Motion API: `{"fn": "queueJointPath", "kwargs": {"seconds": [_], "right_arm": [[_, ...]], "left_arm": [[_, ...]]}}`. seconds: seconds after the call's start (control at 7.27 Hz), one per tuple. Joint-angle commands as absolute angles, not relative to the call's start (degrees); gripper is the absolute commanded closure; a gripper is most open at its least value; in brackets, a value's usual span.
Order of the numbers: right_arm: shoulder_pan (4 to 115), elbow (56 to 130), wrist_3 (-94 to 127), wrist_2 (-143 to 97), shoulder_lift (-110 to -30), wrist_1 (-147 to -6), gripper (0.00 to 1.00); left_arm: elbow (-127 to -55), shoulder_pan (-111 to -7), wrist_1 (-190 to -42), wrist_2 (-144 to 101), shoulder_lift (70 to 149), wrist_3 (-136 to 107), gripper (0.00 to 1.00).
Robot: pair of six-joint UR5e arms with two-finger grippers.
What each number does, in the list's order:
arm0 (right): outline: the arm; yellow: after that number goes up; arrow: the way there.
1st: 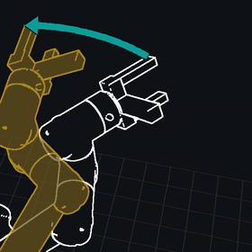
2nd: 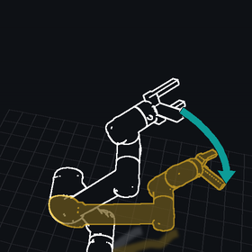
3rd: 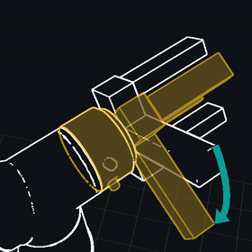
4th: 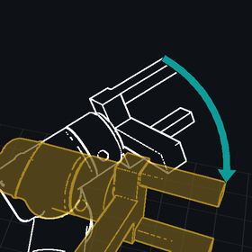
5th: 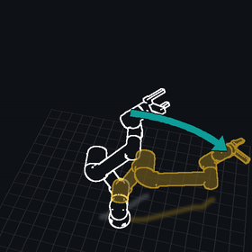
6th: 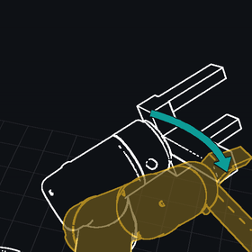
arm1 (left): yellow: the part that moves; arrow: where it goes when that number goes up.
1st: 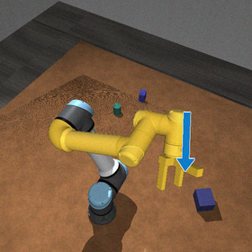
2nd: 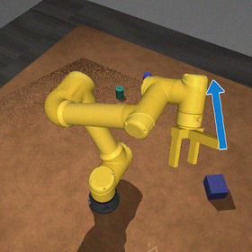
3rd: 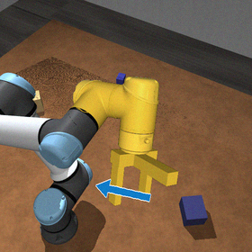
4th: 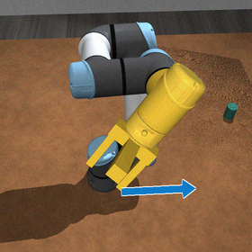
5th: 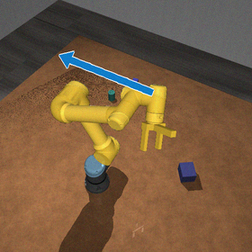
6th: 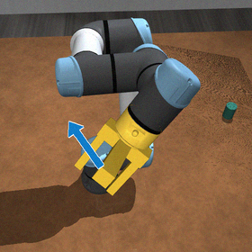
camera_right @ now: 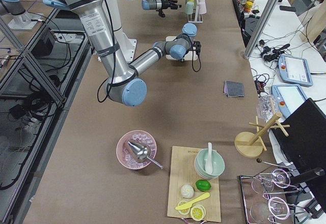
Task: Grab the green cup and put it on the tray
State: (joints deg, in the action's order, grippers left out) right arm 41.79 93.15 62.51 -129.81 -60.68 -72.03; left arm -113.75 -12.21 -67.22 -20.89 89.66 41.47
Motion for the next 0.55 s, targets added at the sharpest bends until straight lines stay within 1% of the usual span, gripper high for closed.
{"fn": "queueJointPath", "kwargs": {"seconds": [0.0,0.14,0.41], "right_arm": [[39.56,92.99,65.89,-127.97,-59.15,-72.07,1.0],[39.03,92.73,69.57,-127.88,-58.8,-71.03,1.0],[36.75,89.32,78.11,-126.05,-58.8,-60.87,1.0]], "left_arm": [[-110.06,-13.44,-67.24,-20.22,90.7,41.57,0.02],[-109.0,-13.62,-67.24,-20.21,90.96,41.57,0.02],[-107.59,-13.62,-67.24,-20.3,91.92,43.67,0.02]]}}
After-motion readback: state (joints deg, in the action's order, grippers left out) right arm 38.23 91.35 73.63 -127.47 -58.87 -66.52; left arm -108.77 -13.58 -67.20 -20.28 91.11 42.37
